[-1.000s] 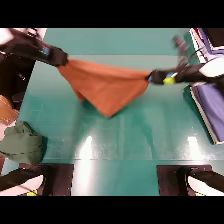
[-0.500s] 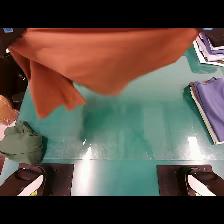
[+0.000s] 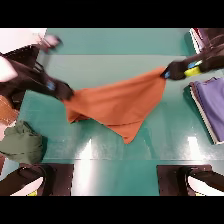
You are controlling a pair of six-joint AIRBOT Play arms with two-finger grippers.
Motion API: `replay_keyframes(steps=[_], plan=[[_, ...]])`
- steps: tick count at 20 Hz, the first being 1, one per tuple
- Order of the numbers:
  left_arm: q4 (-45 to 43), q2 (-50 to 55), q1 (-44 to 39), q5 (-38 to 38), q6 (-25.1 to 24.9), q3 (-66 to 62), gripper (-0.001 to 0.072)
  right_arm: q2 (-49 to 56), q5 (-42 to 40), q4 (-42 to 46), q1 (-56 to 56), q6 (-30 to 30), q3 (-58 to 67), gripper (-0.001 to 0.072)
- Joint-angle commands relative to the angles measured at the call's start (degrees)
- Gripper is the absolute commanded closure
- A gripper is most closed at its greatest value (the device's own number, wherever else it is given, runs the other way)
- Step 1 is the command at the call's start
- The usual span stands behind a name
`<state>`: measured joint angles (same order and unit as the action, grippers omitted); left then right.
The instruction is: Fold the shirts.
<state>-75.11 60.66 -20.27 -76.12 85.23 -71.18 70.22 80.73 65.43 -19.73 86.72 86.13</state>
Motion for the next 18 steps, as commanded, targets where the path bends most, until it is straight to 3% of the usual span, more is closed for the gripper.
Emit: replay_keyframes(steps=[1,4,5,6,7,11,14,18], plan=[[1.2,3.3,-6.1,8.4,-0.1,15.6,0.0682,2.1,-3.5,0.4,-2.0,0.3,-8.7,0.0694],[3.7,3.6,-6.9,15.7,-0.1,20.8,0.0680,2.1,-3.8,0.3,-1.9,0.3,-11.0,0.0694],[3.7,3.5,-6.9,16.4,-0.1,20.5,0.0548,2.1,-3.9,0.3,-1.9,0.3,-11.0,0.0694],[3.4,3.5,-6.7,16.7,-0.2,19.6,0.0247,2.0,-4.3,0.3,-1.9,0.3,-11.0,0.0694],[3.2,3.5,-6.1,16.4,-0.2,17.9,0.0155,2.1,-4.3,0.3,-1.9,0.3,-10.9,0.0694],[0.5,3.5,3.1,14.5,-0.2,7.8,0.0155,2.1,-4.2,0.3,-1.9,0.3,-10.9,0.0694],[0.5,4.2,12.7,17.3,-0.2,6.0,0.0156,2.1,-4.3,0.2,-1.9,0.3,-10.9,0.0694],[3.3,13.4,19.5,17.2,-0.2,6.3,0.0155,2.1,-5.6,0.2,-1.9,0.3,-10.9,0.0694]])
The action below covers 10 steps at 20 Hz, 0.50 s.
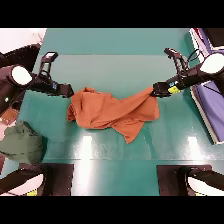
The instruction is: Fold the shirts.
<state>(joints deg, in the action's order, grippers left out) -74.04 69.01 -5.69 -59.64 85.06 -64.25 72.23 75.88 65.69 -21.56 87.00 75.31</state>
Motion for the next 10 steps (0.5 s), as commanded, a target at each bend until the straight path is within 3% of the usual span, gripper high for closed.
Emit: replay_keyframes(steps=[1,7,8,9,10], plan=[[4.4,7.9,5.4,1.5,-0.4,-0.6,0.0155,0.0,-0.9,0.0,0.0,0.0,0.0,0.0693],[17.5,19.4,5.4,8.3,-7.0,-0.7,0.0156,0.0,-0.9,0.0,0.0,0.1,0.0,0.0694],[17.8,19.4,5.4,10.1,-7.1,-0.8,0.0213,0.0,-0.9,0.0,0.0,0.1,0.0,0.0694],[17.7,19.4,5.4,10.8,-7.1,-1.7,0.0415,0.0,-0.9,0.0,0.0,0.0,0.0,0.0694],[17.6,19.3,5.4,10.6,-7.1,-2.8,0.0568,0.0,-0.9,0.0,0.0,0.0,0.0,0.0693]])
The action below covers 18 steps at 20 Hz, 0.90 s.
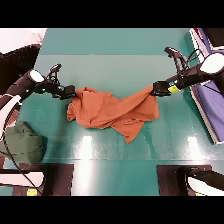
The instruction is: Fold the shirts.
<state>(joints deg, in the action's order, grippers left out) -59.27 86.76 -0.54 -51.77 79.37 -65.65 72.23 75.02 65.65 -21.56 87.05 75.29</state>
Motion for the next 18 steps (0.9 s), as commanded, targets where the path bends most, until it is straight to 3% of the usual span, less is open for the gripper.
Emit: replay_keyframes(steps=[1,5,11,18], plan=[[2.8,1.4,0.2,2.0,-1.4,-2.8,0.0684,0.0,-0.1,0.0,0.0,0.0,0.0,0.0694],[0.3,-3.2,0.2,-1.7,-1.4,-11.2,0.0683,0.0,0.9,0.3,2.4,-0.1,4.4,0.0693],[-10.0,-23.9,0.2,-3.8,-1.4,-26.0,0.0683,-5.7,2.7,0.5,10.0,-1.2,23.6,0.0693],[-10.0,-39.8,0.2,-9.5,1.2,-38.6,0.0684,-15.4,6.2,0.5,18.6,-1.2,38.5,0.0694]])
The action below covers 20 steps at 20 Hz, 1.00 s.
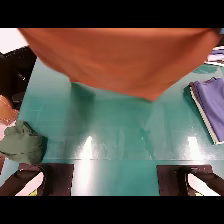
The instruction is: Fold the shirts.
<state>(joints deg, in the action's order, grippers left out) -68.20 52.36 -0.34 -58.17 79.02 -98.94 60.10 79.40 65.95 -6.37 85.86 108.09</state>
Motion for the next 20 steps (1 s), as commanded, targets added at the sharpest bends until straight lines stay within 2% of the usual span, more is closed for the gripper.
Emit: replay_keyframes(steps=[1,4,8,11,15,18,20], plan=[[-1.1,-5.5,0.0,-4.6,1.6,-7.8,0.0684,-4.0,2.9,0.2,4.7,-0.1,7.6,0.0694],[-0.9,-5.5,0.0,-7.4,2.2,-14.6,0.0685,-6.0,4.2,0.2,8.8,-0.1,10.1,0.0694],[-0.7,-4.1,0.0,-8.9,2.2,-15.0,0.0684,-4.7,5.2,-0.2,12.2,-0.1,10.0,0.0695],[-0.7,0.3,0.0,-11.6,2.2,-8.8,0.0684,2.3,6.7,-0.3,8.4,0.0,9.9,0.0695],[-0.6,9.9,0.0,-14.9,2.1,6.4,0.0684,14.8,6.6,0.2,2.4,0.0,3.0,0.0694],[-0.6,19.0,0.0,-9.9,1.9,17.7,0.0683,25.5,4.2,0.3,0.3,-0.6,-2.4,0.0694],[-0.6,26.1,0.0,-4.7,1.9,20.4,0.0682,32.0,0.5,0.2,-0.3,-1.0,-3.2,0.0694]])
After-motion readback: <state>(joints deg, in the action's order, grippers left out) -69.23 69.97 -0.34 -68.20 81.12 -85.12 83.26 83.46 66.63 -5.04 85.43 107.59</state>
